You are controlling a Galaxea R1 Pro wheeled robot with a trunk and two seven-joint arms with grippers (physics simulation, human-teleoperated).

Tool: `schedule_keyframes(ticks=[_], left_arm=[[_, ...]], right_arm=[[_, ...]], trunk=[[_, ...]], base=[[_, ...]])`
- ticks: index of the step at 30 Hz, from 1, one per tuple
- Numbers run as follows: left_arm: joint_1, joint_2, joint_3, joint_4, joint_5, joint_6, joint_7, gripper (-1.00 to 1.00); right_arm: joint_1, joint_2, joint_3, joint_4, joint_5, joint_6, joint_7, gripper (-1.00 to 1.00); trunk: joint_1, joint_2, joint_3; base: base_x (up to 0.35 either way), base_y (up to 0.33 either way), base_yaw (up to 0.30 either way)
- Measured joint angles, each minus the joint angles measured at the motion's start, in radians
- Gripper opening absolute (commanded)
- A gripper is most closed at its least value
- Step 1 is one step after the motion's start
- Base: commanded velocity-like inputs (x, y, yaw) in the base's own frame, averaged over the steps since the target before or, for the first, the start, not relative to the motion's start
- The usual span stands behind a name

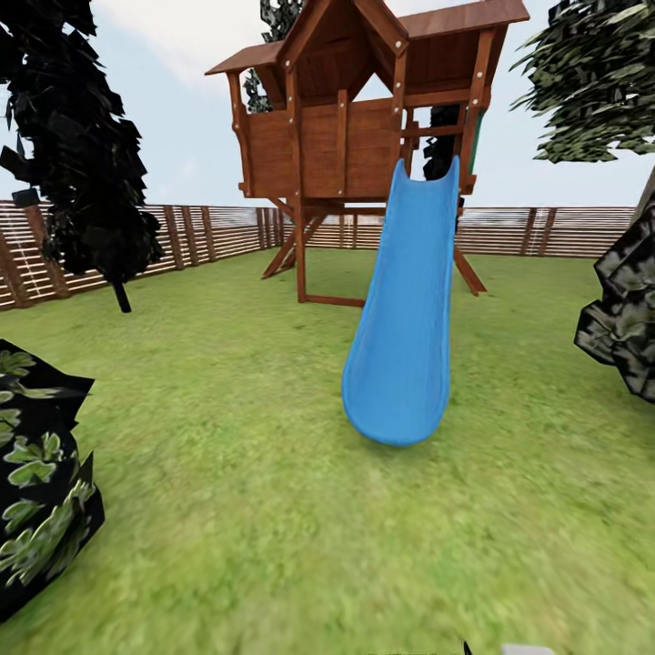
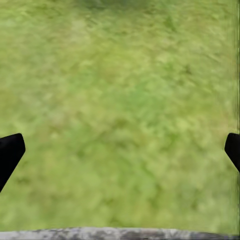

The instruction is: In the garden, pick up the pesticide atomizer on the floor and spray pesticide onto both trees until each tree trunk is fully covered.

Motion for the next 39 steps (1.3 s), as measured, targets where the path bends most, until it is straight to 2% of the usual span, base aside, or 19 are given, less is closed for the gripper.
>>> schedule_keyframes(ticks=[39], left_arm=[[0.000,0.000,0.000,0.000,0.000,0.002,0.000,1.00]], right_arm=[[0.000,0.000,0.001,0.000,0.001,0.000,0.000,1.00]], trunk=[[0.000,0.000,0.000]], base=[[0.000,0.000,-0.268]])
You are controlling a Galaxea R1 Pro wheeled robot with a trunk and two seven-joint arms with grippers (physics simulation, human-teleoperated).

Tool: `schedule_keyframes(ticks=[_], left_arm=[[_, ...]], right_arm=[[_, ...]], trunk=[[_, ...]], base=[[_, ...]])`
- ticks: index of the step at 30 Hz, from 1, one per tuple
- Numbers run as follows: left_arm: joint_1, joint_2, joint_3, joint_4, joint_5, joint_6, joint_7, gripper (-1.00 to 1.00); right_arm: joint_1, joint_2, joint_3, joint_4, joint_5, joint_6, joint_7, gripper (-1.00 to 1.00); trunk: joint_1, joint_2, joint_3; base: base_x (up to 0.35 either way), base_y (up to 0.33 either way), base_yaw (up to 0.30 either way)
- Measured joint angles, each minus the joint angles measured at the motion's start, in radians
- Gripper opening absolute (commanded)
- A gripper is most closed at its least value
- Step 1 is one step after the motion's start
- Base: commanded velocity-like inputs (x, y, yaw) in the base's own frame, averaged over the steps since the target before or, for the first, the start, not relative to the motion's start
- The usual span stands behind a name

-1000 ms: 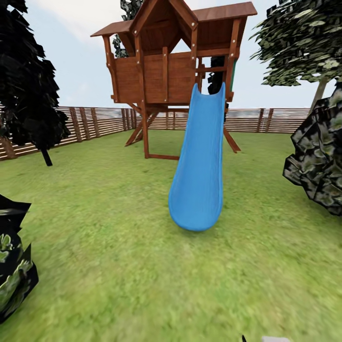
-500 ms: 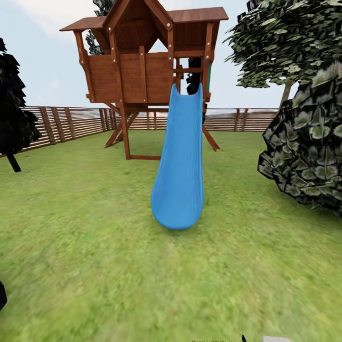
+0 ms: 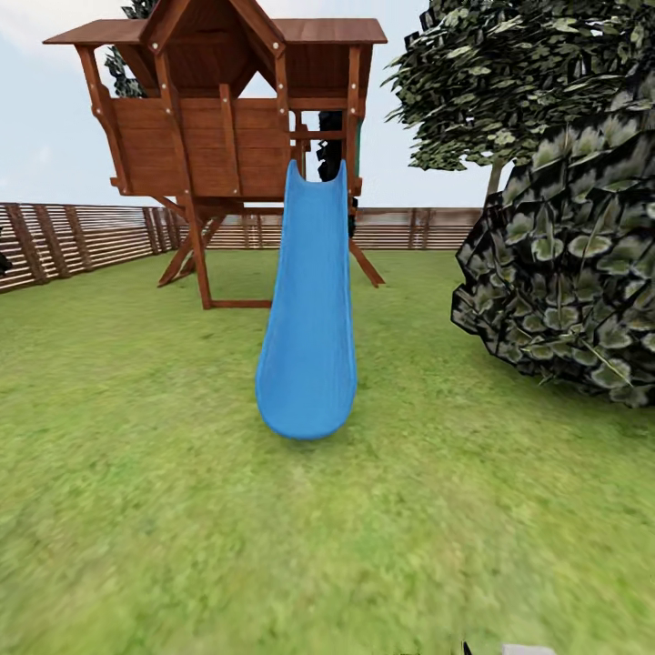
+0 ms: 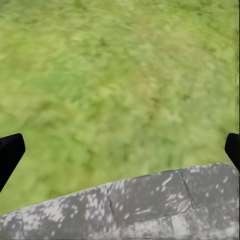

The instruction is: In the garden, pick up the pesticide atomizer on the floor and spray pesticide onto both trees until each tree trunk is fully covered.

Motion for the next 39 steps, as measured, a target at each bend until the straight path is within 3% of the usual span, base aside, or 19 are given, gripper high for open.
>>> schedule_keyframes(ticks=[29,39], left_arm=[[0.000,-0.001,-0.002,0.000,0.002,-0.002,-0.014,1.00],[0.000,0.000,0.000,-0.001,0.000,-0.002,-0.014,1.00]], right_arm=[[0.000,0.000,0.000,-0.001,0.000,0.000,0.000,1.00],[0.000,0.000,0.000,-0.001,0.000,-0.001,0.000,1.00]], trunk=[[0.000,0.000,0.000],[0.000,0.000,0.000]], base=[[0.001,0.000,-0.268],[0.223,0.000,-0.268]])
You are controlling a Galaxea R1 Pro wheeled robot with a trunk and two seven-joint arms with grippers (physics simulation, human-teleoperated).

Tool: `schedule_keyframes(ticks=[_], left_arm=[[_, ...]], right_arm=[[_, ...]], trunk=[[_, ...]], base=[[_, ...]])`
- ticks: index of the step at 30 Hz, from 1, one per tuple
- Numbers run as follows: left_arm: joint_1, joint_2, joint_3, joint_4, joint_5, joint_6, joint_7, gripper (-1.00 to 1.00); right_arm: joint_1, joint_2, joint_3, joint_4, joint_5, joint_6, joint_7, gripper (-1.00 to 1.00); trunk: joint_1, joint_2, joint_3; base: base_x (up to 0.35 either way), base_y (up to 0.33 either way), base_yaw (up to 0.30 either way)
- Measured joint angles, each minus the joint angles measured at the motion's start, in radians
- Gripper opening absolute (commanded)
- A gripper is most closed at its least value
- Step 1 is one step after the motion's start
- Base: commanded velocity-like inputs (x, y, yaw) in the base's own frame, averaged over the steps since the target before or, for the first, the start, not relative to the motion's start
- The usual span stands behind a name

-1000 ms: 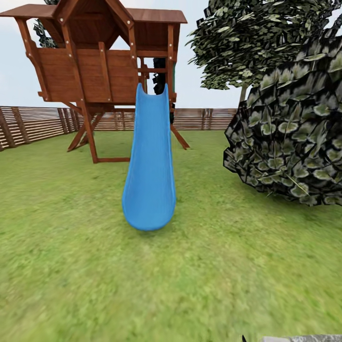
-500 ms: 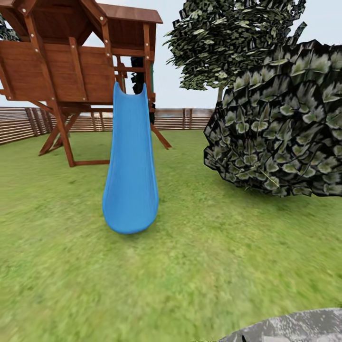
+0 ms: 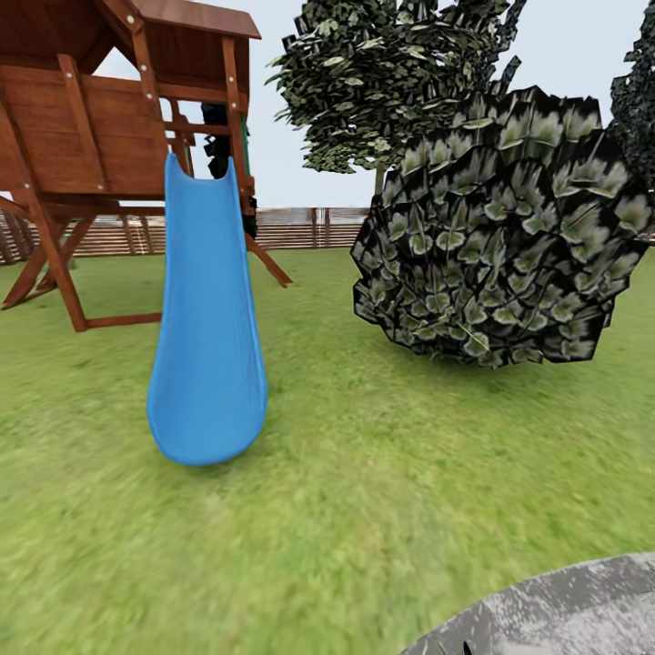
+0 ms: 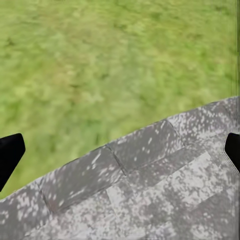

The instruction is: In the garden, pick up the pesticide atomizer on the floor and spray pesticide onto both trees until each tree trunk is fully covered.

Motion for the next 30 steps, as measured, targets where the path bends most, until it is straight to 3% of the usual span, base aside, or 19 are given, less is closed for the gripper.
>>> schedule_keyframes(ticks=[30], left_arm=[[0.001,0.005,0.002,-0.004,0.001,-0.001,0.014,1.00]], right_arm=[[0.000,0.001,0.000,-0.001,0.000,0.000,0.000,1.00]], trunk=[[0.000,0.000,0.000]], base=[[0.338,0.000,-0.268]])
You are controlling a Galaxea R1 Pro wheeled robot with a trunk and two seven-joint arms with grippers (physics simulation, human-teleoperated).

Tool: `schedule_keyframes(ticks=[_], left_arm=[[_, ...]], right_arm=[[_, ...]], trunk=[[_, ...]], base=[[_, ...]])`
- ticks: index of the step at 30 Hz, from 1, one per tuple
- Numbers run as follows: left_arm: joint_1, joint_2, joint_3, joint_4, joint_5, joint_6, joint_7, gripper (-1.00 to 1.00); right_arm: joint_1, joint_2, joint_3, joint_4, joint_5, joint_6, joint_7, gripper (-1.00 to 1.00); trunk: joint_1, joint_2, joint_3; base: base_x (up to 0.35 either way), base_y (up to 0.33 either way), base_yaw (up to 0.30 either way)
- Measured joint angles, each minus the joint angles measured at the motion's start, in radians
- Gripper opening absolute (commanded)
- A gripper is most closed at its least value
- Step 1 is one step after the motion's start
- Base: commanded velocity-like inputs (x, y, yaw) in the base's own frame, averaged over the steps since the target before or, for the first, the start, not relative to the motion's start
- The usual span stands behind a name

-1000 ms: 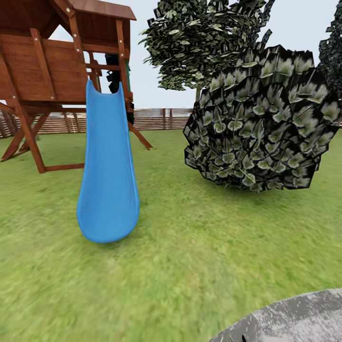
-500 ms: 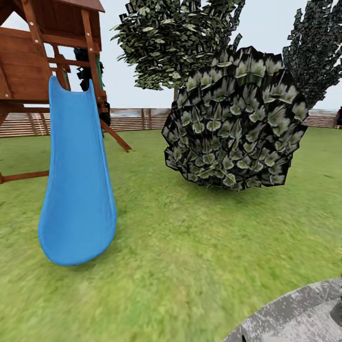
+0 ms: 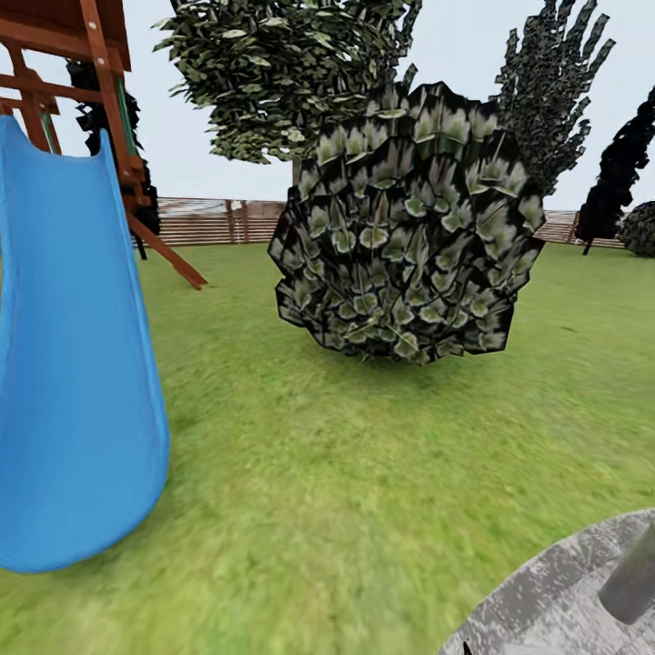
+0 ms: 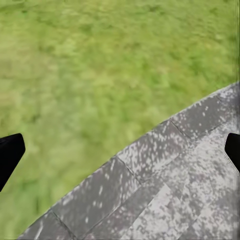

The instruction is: In the garden, pick up the pesticide atomizer on the floor and spray pesticide onto both trees until each tree trunk is fully covered.

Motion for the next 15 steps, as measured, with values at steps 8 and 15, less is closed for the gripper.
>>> schedule_keyframes(ticks=[8,15], left_arm=[[0.000,0.010,0.000,0.000,0.001,0.000,0.000,1.00],[0.000,0.011,0.000,0.000,0.002,0.001,0.000,1.00]], right_arm=[[0.000,0.000,0.000,0.000,0.000,0.000,0.000,1.00],[0.000,0.000,0.000,0.001,0.000,0.000,0.000,1.00]], trunk=[[0.000,0.000,0.000],[0.000,0.000,0.000]], base=[[0.339,0.000,-0.268],[0.339,0.000,-0.268]])
